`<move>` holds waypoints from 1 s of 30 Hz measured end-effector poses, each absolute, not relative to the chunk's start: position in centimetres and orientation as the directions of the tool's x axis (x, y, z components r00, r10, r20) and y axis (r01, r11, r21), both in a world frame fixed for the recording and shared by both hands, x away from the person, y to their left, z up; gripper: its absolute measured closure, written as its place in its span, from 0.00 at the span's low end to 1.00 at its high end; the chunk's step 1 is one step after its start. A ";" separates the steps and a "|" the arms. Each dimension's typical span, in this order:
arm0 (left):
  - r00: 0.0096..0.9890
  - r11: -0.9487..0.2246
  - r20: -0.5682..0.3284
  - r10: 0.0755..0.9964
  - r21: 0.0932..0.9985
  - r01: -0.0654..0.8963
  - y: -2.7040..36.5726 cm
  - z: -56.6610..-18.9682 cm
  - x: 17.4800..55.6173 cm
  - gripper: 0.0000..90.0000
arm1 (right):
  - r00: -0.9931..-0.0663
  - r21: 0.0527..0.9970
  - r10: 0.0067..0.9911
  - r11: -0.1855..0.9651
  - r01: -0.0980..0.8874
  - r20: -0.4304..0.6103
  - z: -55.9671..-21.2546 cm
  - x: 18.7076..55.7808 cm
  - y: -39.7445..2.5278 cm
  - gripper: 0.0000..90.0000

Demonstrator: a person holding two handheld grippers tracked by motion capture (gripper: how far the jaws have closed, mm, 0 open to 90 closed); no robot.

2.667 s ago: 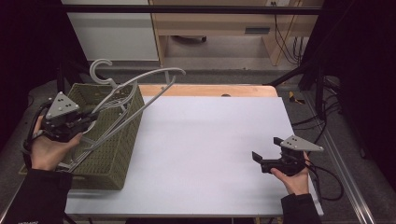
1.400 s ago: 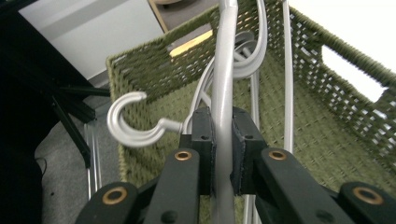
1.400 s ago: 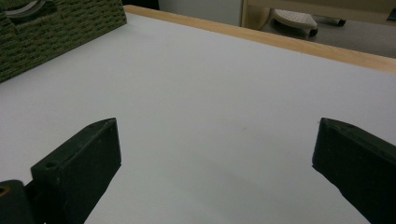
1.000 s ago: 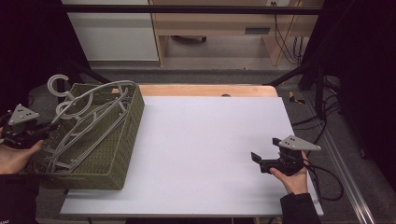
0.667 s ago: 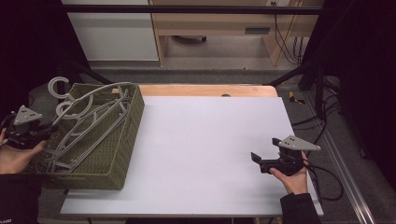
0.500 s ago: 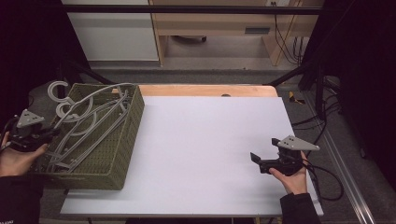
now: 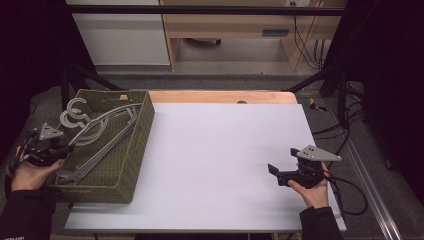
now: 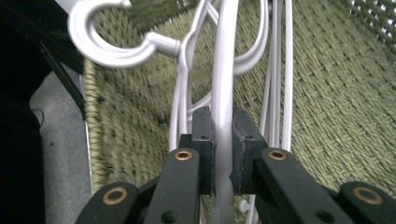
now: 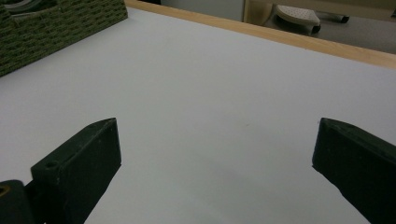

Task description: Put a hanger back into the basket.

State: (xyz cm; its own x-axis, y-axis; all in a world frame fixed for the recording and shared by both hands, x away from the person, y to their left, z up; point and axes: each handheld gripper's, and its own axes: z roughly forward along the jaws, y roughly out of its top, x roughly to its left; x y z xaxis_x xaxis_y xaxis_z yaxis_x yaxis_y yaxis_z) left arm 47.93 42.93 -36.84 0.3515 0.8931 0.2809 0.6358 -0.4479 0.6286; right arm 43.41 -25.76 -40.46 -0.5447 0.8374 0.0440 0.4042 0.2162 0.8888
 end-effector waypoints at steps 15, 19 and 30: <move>0.281 -0.344 0.200 0.939 0.610 0.714 43.5 -36.6 47.9 0.80 | -0.542 0.890 0.839 0.212 0.403 0.046 -40.3 43.3 -25.9 0.02; 0.285 -0.327 0.172 0.943 0.642 0.693 43.6 -36.1 47.2 0.79 | -0.540 0.890 0.840 0.210 0.404 0.047 -40.3 43.3 -25.9 0.02; 0.360 -0.282 0.086 0.929 0.796 0.535 40.1 -35.0 45.0 0.59 | -0.541 0.896 0.840 0.207 0.393 0.043 -40.3 43.2 -26.0 0.02</move>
State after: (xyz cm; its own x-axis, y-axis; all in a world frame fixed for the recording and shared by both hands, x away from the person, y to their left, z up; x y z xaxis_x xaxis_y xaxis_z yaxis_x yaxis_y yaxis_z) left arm 44.99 40.07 -34.99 0.3604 0.9288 0.0862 0.5351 -0.2815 0.7965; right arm 43.22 -26.00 -40.25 -0.5413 0.8397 0.0430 0.3927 0.2073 0.8960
